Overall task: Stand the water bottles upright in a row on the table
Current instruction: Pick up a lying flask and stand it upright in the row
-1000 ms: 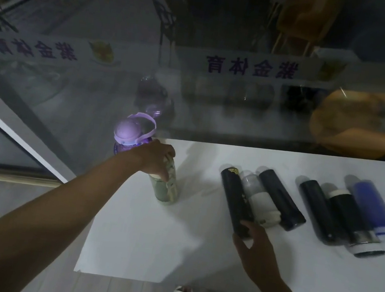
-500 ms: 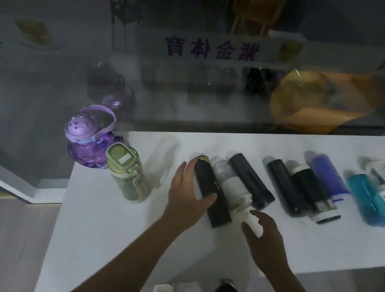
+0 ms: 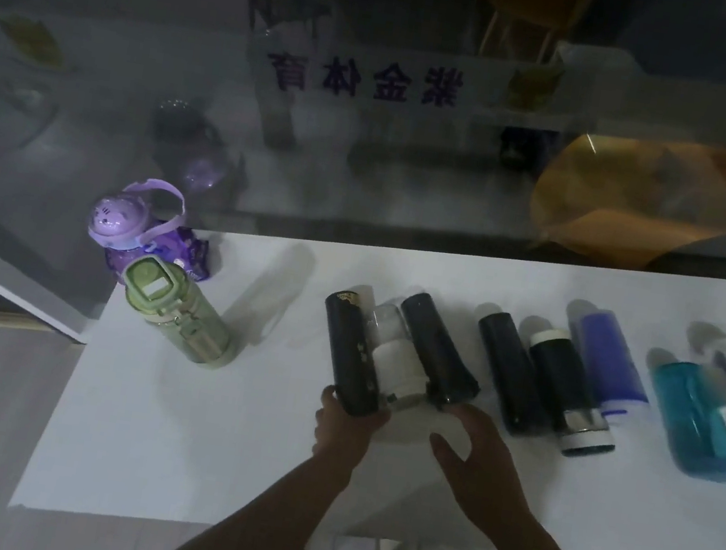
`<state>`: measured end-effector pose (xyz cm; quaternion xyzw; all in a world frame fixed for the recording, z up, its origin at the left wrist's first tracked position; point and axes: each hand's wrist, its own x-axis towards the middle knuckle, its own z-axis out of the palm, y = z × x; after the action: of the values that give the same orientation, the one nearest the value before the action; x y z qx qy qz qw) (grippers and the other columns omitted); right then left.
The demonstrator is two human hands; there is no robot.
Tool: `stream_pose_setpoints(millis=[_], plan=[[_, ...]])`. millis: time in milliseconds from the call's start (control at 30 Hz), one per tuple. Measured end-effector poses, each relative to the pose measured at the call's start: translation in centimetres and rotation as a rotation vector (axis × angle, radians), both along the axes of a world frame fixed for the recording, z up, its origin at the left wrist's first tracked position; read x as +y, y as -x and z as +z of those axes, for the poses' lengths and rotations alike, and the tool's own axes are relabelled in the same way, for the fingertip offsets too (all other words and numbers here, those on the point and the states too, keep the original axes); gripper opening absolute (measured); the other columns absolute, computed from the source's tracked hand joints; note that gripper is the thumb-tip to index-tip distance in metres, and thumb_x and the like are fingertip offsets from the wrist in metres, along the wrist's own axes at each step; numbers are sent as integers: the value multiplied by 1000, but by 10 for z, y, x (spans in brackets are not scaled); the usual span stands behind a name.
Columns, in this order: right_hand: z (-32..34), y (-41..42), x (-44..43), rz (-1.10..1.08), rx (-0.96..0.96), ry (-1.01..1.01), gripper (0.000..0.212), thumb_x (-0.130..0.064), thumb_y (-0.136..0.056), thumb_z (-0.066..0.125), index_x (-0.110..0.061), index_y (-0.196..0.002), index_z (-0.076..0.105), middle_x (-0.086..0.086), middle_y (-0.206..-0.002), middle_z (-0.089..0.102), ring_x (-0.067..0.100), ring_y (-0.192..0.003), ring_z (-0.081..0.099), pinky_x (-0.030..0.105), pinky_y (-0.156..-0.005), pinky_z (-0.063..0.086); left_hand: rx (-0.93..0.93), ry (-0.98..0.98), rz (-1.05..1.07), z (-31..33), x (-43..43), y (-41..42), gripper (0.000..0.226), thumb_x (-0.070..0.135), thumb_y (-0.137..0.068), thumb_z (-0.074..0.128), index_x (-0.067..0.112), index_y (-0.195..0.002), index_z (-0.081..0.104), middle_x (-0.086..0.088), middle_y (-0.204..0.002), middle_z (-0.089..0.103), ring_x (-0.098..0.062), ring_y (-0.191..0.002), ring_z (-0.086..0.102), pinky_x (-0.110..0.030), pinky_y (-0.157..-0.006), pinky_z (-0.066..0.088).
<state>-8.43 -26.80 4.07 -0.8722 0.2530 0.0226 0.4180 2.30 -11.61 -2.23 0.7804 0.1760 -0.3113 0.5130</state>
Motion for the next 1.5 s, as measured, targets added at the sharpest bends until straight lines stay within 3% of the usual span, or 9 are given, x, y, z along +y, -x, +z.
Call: stream_pose_setpoints(millis=[167,400,567,667,800,1000,1167,1367,1500], plan=[[-3,-9,-31,117,-48,-11,44,-27,-90,64,-17,-132,52,-9,-123,49,8,-116,46,22,-97,32,-66,-103,122,-13,-16,7,80,47,-54,79,27,-122,43,0,-105,57,-25,-92,62,-47,-81,58],[-6,-28,-43,233,-49,-79,39,-24,-88,66,-21,-126,57,-7,-116,52,7,-103,51,19,-88,36,-163,-74,222,-6,17,22,68,19,-69,83,21,-127,49,-1,-99,71,-17,-77,70,-22,-58,50],[-11,-41,-31,319,-65,-195,39,-23,-88,68,-24,-124,56,-6,-125,54,6,-110,52,21,-93,40,-298,-181,241,21,64,37,64,35,-66,85,30,-120,52,-2,-113,67,-22,-91,68,-35,-73,58],[-8,-50,-22,352,-88,-240,35,-27,-89,65,-31,-122,55,-10,-127,51,5,-110,51,23,-90,43,-416,-316,216,54,81,35,55,29,-70,85,30,-116,55,-1,-115,61,-21,-99,63,-36,-84,55],[-3,-59,-13,383,-106,-234,35,-25,-92,62,-23,-126,55,-10,-121,48,6,-104,48,11,-76,38,-536,-439,69,105,100,6,48,33,-70,85,30,-109,57,3,-103,59,-16,-93,58,-25,-76,44],[-4,-59,-13,317,-87,-271,36,-23,-91,63,-21,-126,57,-6,-119,50,13,-107,52,28,-88,46,-532,-572,-272,162,103,-57,57,27,-66,83,24,-117,60,-2,-110,61,-24,-98,58,-32,-82,51],[-12,-53,-17,283,-120,-241,35,-27,-91,64,-18,-123,58,-4,-119,55,6,-98,54,6,-75,38,-525,-689,-551,178,92,-87,58,24,-66,79,27,-119,55,-5,-114,61,-28,-100,57,-38,-81,55],[-25,-47,-16,228,-75,-212,40,-40,-90,62,-23,-125,58,-6,-124,54,9,-108,54,22,-88,42,-518,-754,-723,173,86,-102,59,23,-71,78,28,-123,51,-5,-120,57,-28,-102,57,-38,-82,54],[-29,-45,-10,199,-67,-204,37,-34,-88,64,-24,-123,58,-7,-121,55,8,-108,55,25,-92,43,-494,-736,-773,169,93,-109,62,22,-74,76,30,-128,47,-6,-126,52,-28,-108,55,-40,-86,55]])
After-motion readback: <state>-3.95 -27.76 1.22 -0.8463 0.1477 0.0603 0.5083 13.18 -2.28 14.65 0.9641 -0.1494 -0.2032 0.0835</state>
